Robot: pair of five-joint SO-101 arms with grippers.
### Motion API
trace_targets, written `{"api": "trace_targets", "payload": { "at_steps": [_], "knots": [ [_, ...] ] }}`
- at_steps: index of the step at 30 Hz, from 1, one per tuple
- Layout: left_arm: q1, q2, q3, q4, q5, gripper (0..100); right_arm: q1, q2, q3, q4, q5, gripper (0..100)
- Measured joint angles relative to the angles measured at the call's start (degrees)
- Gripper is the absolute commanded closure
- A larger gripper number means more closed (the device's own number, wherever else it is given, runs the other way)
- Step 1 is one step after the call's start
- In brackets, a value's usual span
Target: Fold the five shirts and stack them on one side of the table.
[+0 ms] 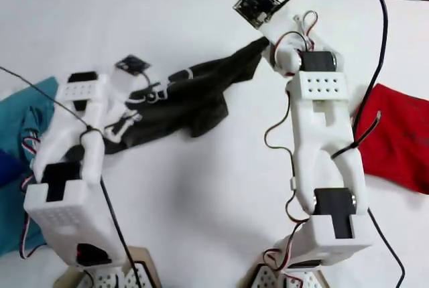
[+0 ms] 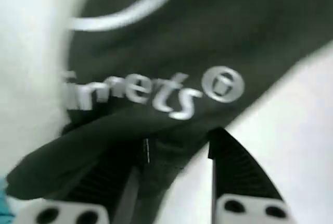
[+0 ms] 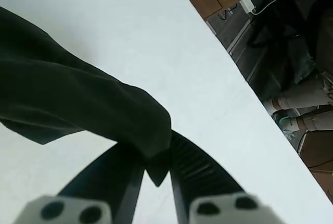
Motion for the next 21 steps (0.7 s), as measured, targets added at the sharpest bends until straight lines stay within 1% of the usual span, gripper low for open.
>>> {"api": "trace_targets", "payload": {
  "at_steps": [2, 3, 5, 9, 11, 18, 21],
  "knots": [
    [-1.58, 1.49, -0.18, -1.49, 0.0, 97, 0.0, 0.0, 0.0, 0.0, 0.0, 97.8],
    [-1.93, 2.11, -0.88, -1.67, 0.0, 99, 0.0, 0.0, 0.0, 0.0, 0.0, 97.8],
    [-2.46, 3.43, -2.9, -1.67, 0.09, 97, 0.0, 0.0, 0.0, 0.0, 0.0, 97.8],
    [-3.69, 4.04, -8.35, -1.49, 3.78, 98, 0.0, 0.0, 0.0, 0.0, 0.0, 97.8],
    [-4.04, 4.57, -12.48, 0.0, 4.48, 97, 0.0, 0.0, 0.0, 0.0, 0.0, 97.8],
    [-4.4, 4.75, -25.23, 9.32, 4.84, 97, -1.14, 0.97, 0.0, 0.0, -0.26, 97.8],
    [-4.4, 4.75, -26.64, 10.64, 4.84, 98, -4.13, 3.52, 3.43, -0.44, -4.66, 97.8]
  ]
}}
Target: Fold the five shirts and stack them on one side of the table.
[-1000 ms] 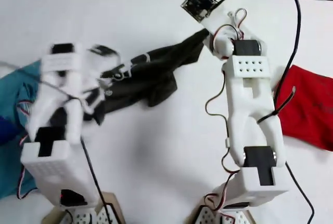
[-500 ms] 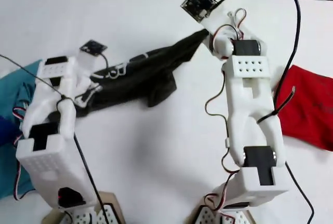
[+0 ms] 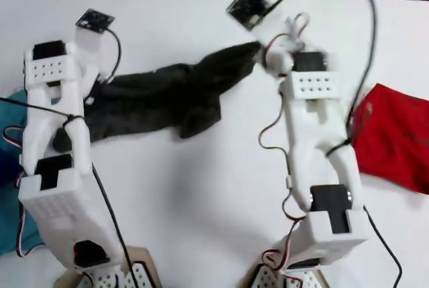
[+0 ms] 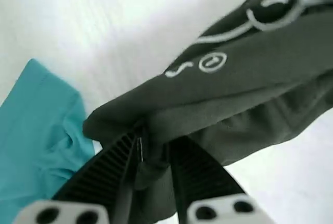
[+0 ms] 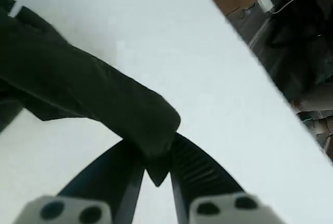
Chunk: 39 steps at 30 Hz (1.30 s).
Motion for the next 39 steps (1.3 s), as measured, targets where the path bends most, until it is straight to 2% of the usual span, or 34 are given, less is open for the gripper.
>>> {"api": "trace_targets", "payload": {
  "at_steps": [3, 8, 13, 17, 20, 23, 27, 33, 36, 39],
  "knots": [
    [0.0, 0.0, 0.0, 0.44, 0.0, 98, -2.81, 0.88, 4.92, 0.18, -5.71, 97.8],
    [-0.18, 0.0, -1.41, 0.79, 1.93, 98, -2.9, -5.19, 13.89, 3.52, -7.03, 97.8],
    [-0.62, -0.97, -8.0, 6.77, 2.64, 98, -3.96, -22.42, 29.19, 3.43, -3.78, 97.8],
    [-0.53, -5.63, -12.4, 15.12, 2.64, 98, -2.73, -39.47, 40.44, 2.99, -1.58, 97.8],
    [-0.62, -10.37, -14.15, 21.27, 2.64, 98, 0.53, -52.4, 44.66, 2.99, 0.53, 97.8],
    [-1.23, -16.88, -13.63, 23.03, 2.64, 98, 5.54, -63.74, 46.51, 2.99, 0.88, 97.8],
    [-0.79, -27.43, -6.42, 23.38, 2.64, 98, 9.32, -72.44, 49.32, 2.99, 0.97, 97.8],
    [3.08, -39.82, 13.89, 22.95, 2.64, 98, 9.93, -74.11, 55.3, 2.99, 0.97, 97.8],
    [3.08, -42.81, 24.35, 17.58, 0.44, 98, 9.93, -74.11, 58.02, 0.88, 0.97, 97.8],
    [3.25, -42.55, 36.13, 8.26, -2.9, 97, 9.93, -74.11, 61.27, -2.2, 0.97, 97.8]
  ]
}}
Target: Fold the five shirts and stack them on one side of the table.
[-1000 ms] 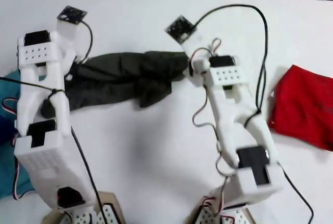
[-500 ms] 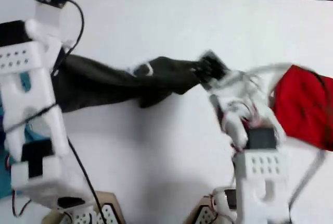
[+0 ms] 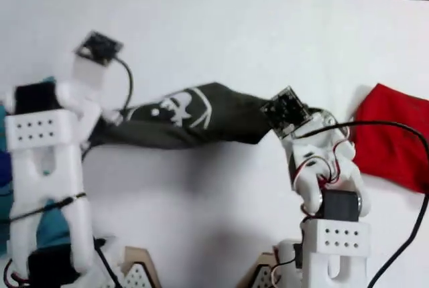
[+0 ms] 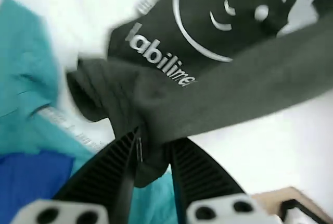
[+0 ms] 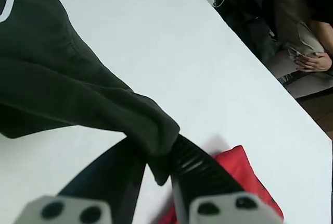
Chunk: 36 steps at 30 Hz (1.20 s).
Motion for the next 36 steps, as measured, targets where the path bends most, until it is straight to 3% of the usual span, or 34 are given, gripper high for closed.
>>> {"api": "trace_targets", "payload": {
  "at_steps": [3, 8, 16, 25, 36],
  "knots": [
    [-0.09, 4.13, 10.81, -9.05, -3.16, 97, 0.0, 0.0, 2.73, -1.67, 0.0, 97.8],
    [-3.25, 10.99, 13.71, -12.13, -5.19, 96, 0.0, 0.0, 4.31, -1.85, 0.0, 97.8],
    [-12.4, 12.22, -4.84, -0.7, -12.57, 82, 0.0, 0.0, 4.31, -3.87, 0.0, 97.8],
    [-9.58, 17.32, -12.4, -2.64, -10.11, 82, 0.0, 8.44, 6.95, -11.34, 0.0, 97.8],
    [-4.22, 40.88, -13.1, -11.25, -2.29, 83, 0.0, 19.78, 6.95, -17.93, -1.76, 97.8]
  ]
}}
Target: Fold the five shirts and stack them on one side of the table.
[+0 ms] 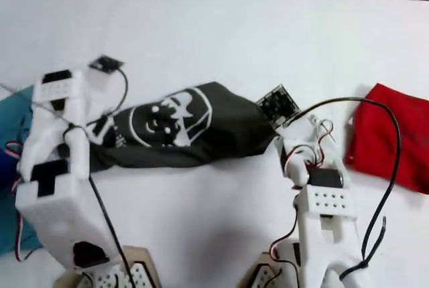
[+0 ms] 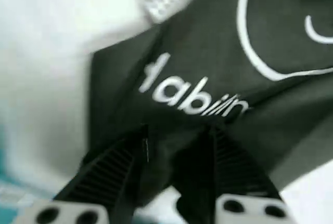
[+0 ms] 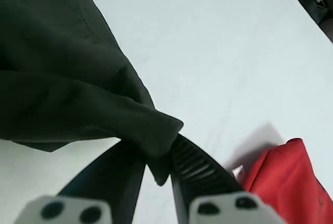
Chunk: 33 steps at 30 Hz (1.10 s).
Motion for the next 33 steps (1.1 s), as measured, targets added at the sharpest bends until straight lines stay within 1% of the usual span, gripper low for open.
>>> {"api": "trace_targets", "payload": {
  "at_steps": [4, 9, 12, 16, 19, 22, 25, 27, 29, 30, 33],
  "knots": [
    [1.76, 2.11, 0.26, 6.33, -0.35, 94, 0.0, 0.44, -0.09, 0.0, 0.0, 97.8],
    [3.25, 0.97, 5.19, 17.23, -6.68, 95, 0.0, 0.7, -0.7, 0.0, 0.0, 97.8],
    [3.25, -5.1, 10.55, 19.96, -11.16, 95, 0.0, 0.7, -1.67, 0.0, 0.0, 97.8],
    [3.25, -17.49, 18.81, 20.84, -16.62, 93, 0.0, 0.7, -1.85, 0.0, 0.0, 97.8],
    [3.25, -27.34, 21.63, 20.84, -18.29, 91, 0.0, 0.7, -1.85, 0.0, 0.0, 97.8],
    [3.16, -32.7, 24.44, 17.76, -17.85, 88, 0.0, 0.7, -1.85, 0.0, 0.0, 97.8],
    [3.08, -32.44, 29.1, 9.58, -16.09, 86, 0.0, 0.7, -1.85, 0.0, 0.0, 97.8],
    [3.08, -30.15, 31.12, 2.9, -14.77, 86, 0.0, 0.7, -1.85, 0.0, 0.0, 97.8],
    [3.08, -26.29, 31.03, -3.6, -12.92, 89, 0.0, 0.7, -1.85, 0.0, 0.0, 97.8],
    [3.08, -23.82, 30.51, -5.54, -12.04, 92, 0.09, 0.7, -1.85, 0.0, 0.0, 97.8],
    [3.16, -15.65, 25.23, -7.03, -10.64, 98, 0.35, 0.7, -1.85, 0.0, 0.0, 97.8]
  ]
}}
